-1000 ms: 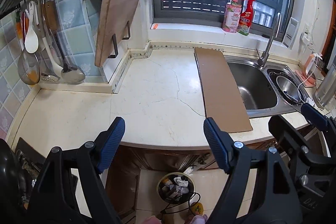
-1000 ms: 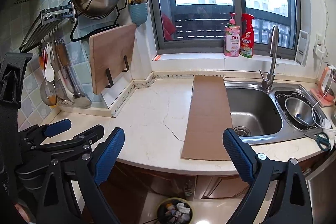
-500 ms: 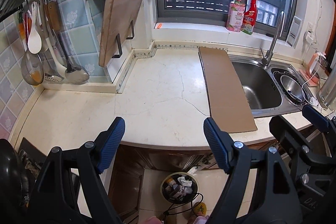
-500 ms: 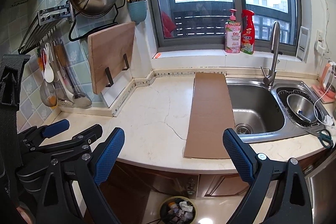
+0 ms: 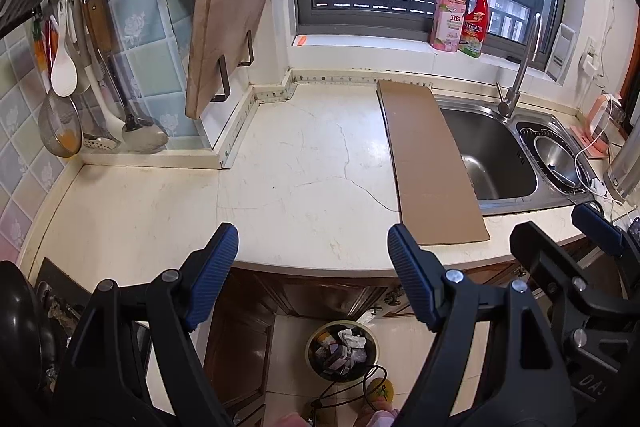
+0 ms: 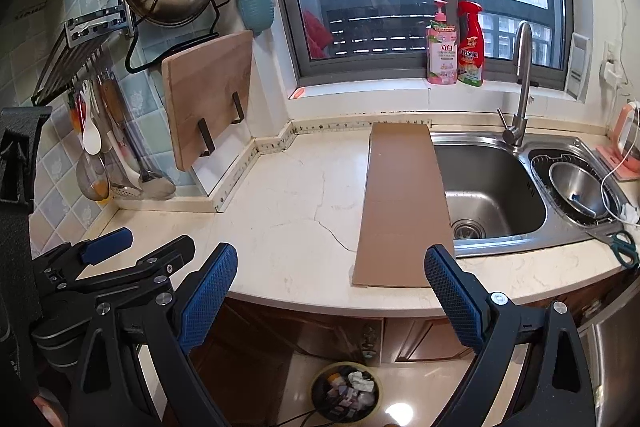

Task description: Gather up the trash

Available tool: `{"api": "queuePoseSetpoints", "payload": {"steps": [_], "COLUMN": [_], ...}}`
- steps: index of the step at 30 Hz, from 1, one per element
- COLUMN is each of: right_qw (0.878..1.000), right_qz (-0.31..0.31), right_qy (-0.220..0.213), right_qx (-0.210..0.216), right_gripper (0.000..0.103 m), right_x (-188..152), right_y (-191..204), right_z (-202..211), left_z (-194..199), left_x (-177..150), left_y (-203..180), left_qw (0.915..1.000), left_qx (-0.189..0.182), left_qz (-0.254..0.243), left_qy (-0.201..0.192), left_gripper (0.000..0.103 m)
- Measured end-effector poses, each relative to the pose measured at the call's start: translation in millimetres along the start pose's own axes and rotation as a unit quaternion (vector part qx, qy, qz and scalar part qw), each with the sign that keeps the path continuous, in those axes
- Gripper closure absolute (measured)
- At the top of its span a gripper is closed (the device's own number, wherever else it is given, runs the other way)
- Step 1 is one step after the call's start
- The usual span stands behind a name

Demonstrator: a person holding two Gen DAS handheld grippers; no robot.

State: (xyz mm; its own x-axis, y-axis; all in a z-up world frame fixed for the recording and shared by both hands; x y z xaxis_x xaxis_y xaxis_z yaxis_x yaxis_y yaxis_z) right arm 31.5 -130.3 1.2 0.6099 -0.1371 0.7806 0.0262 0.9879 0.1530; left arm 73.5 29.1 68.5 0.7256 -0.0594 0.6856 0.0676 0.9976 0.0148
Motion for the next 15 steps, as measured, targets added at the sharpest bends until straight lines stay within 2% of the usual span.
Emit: {"api": "queuePoseSetpoints", "payload": {"steps": [15], "right_qw": [1.0], "right_qz": [-0.002], "right_qy": [0.0], "right_qx": [-0.002], "right_gripper": [0.007], "right_x": [-5.5], "right_y": [-5.9], "right_z": [1.7], "left_z": [0.2], "left_x": [-0.6], "left_y": [-0.3], "left_qw": [1.0], "left_qx": [0.0], "left_qz": [0.0], "left_qy": [0.0], "left_gripper": [0.028]}}
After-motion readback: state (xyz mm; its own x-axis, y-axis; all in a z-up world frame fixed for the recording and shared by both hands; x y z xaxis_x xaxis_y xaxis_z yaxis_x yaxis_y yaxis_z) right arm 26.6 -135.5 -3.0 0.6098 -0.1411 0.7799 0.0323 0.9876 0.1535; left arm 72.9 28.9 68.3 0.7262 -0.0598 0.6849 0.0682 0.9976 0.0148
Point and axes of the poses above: each gripper's, at about its wrist camera, not at the fingertips, and z roughly against the way its jaws point, y to its left, x to its top, the point moved 7 cm from there along -z, roughly the way its jaws point
